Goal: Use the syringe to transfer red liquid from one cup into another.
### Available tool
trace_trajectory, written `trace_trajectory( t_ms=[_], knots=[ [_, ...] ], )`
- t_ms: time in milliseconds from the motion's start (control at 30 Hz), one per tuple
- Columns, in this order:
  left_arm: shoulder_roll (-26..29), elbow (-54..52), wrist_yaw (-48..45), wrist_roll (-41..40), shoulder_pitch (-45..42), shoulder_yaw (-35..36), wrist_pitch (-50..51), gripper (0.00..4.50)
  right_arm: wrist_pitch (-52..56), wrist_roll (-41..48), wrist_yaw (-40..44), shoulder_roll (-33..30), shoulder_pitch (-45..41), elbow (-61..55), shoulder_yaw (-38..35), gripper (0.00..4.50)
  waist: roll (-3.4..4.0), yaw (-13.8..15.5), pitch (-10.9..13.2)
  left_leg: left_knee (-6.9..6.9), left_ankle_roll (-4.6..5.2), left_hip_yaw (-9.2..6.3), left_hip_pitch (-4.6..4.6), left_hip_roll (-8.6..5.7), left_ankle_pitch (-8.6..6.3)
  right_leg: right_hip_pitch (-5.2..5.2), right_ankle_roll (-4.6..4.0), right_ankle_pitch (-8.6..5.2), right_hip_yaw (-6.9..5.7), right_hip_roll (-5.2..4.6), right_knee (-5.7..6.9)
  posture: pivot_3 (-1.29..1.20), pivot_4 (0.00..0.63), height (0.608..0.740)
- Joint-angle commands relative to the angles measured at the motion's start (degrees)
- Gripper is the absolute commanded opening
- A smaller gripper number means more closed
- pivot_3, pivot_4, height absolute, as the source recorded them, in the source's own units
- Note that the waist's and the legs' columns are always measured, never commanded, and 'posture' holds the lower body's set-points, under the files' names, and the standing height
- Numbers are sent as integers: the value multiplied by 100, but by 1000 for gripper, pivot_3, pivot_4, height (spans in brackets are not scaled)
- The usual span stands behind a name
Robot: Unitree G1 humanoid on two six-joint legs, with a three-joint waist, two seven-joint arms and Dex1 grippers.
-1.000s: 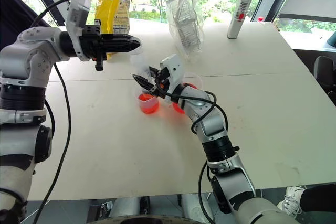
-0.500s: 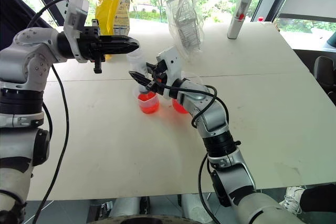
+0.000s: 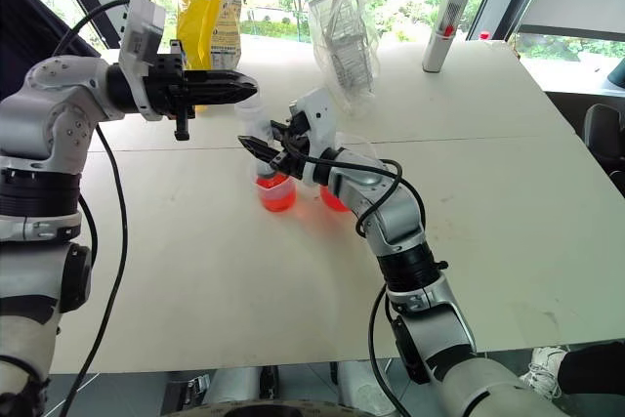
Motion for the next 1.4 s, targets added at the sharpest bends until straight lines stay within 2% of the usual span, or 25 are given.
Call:
trace_trajectory(
  t_ms=[33, 133, 333, 367, 633, 833, 1000, 1100, 1200, 1300, 1400],
  knots=[
    [96, 56, -192, 61, 233, -277, 269, 100, -377, 293, -301, 80, -601, -822, -687, 1395, 0, -1, 0, 0, 0, 0, 0, 0, 0, 0, 0, 0, 0, 0, 0, 0, 150, 739],
    [121, 113, -112, -96, 119, -76, 448, 1169, -348, 301, -286, 75, -555, -837, -655, 1395, 1, -2, 0, -1, 0, 0, 0, 0, 0, -1, 0, 0, 1, 0, 0, 0, 150, 739],
    [241, 306, -8, -230, 13, 221, 682, 4122, -171, 422, -301, 156, -426, -886, -596, 1395, 0, -11, 0, -4, 1, -15, -2, 2, 0, -4, 0, 0, -1, 4, -1, 0, 150, 739],
    [280, 343, 9, -197, 6, 247, 651, 4450, -154, 426, -307, 170, -393, -901, -564, 1395, -1, -9, 0, -5, 1, -17, -2, 3, 0, -4, 0, 0, -1, 5, -2, 0, 150, 739],
    [877, 450, -340, 56, 368, 159, 264, 4450, -73, 453, -341, 215, -273, -948, -453, 1395, 0, -3, 0, -10, 1, -13, -1, 2, 0, -6, -2, -1, 2, 0, -4, 0, 150, 739],
    [894, 317, -385, 87, 606, 166, 161, 4450, 91, 388, -301, -28, -240, -1019, -455, 1395, 0, 8, 0, -10, 0, -13, -3, 1, 0, -6, -2, -1, 0, -3, -7, 0, 150, 739],
    [777, 139, -367, 71, 721, 124, 126, 4450, 1583, 884, -635, -814, -692, -1480, -1184, 1395, 0, 14, 0, -11, 1, -11, -5, 2, 0, -4, -2, -1, 0, -17, -11, 0, 150, 739],
    [711, 92, -419, 87, 785, 77, 59, 4450, 3241, 1760, -1160, -1213, -1627, -1382, -2306, 1395, 5, 3, 4, -11, 1, -4, -6, 2, 0, -9, -1, 0, 1, -24, -9, 0, 150, 739],
    [612, 24, -453, 95, 861, 19, -40, 4450, 4480, 1774, -1554, -1821, -2625, -656, -2920, 1395, 6, 4, 4, -24, 1, -2, -3, 2, 0, -13, -1, 0, 2, -27, -11, 0, 150, 739],
    [531, -55, -482, 98, 948, -45, -149, 4450, 5408, 1390, -1790, -2454, -3159, 342, -2910, 1395, -9, 5, -5, -58, 1, 4, 6, -1, 0, -16, -5, -2, 15, -28, -29, 0, 150, 739],
    [475, -114, -494, 88, 1011, -85, -225, 4450, 5698, 1005, -1726, -3057, -3064, 1310, -2417, 1395, -15, 4, -8, -65, 1, 14, 5, -4, 0, -17, -14, -7, 19, -28, -37, 0, 150, 739]
  ],
)
